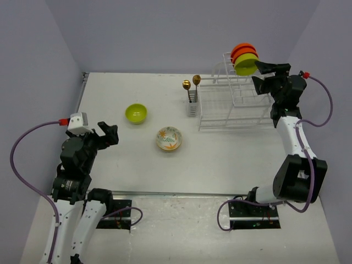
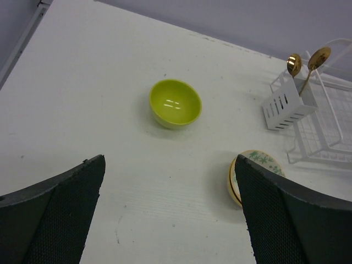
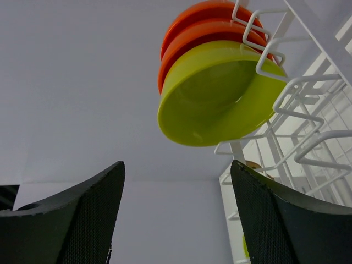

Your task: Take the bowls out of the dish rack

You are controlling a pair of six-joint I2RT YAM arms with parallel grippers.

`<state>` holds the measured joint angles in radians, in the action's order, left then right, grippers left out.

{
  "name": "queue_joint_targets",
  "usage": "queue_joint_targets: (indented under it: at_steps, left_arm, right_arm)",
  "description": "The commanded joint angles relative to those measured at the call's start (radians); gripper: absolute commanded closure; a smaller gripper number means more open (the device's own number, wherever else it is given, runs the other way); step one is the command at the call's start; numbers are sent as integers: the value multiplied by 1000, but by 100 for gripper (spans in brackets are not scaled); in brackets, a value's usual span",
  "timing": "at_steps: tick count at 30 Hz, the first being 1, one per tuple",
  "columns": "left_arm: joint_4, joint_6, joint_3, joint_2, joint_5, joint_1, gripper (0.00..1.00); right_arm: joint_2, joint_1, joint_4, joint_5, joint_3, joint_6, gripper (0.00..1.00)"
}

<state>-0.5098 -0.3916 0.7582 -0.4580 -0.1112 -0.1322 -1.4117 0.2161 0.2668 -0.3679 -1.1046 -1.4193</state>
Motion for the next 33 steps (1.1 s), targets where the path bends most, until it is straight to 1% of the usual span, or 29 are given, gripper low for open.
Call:
queue_joint_targets:
  at_steps: [1, 2, 7, 13, 15, 16, 18, 20, 21, 30, 31, 33]
  left_arm:
    - [44, 34, -11, 36, 25, 0, 0]
    - [42, 37, -8, 38, 34, 0, 0]
    - [48, 37, -14, 39, 51, 0, 0]
    - [50, 39, -16, 41, 59, -4, 0]
    - [56, 40, -19, 36, 67, -7, 0]
    - [59, 43, -19, 33, 82, -9, 0]
    - [60, 46, -20, 24, 88, -14, 0]
    - [59, 48, -19, 19, 88, -14, 0]
    - [60, 48, -19, 19, 88, -14, 0]
    - [57, 46, -17, 39, 74, -15, 0]
    - [57, 46, -17, 39, 74, -15, 0]
    - [57, 46, -17, 42, 74, -17, 0]
  right_arm:
    - [-19, -30, 84, 135, -70, -85, 23]
    - [-44, -38, 98, 144, -80, -89, 25]
    - [-130, -60, 130, 171, -133, -110, 29]
    - [-213, -72, 138, 187, -170, -138, 39]
    - [-239, -73, 146, 187, -181, -145, 41]
    - [-248, -78, 149, 181, -198, -144, 45]
    - [-271, -84, 158, 179, -213, -144, 48]
    - [-280, -92, 164, 181, -224, -150, 57]
    - [-288, -95, 167, 182, -227, -152, 59]
    - [-293, -124, 175, 213, -235, -168, 61]
    - [-297, -127, 176, 213, -236, -171, 66]
    - [-303, -129, 178, 215, -236, -181, 71]
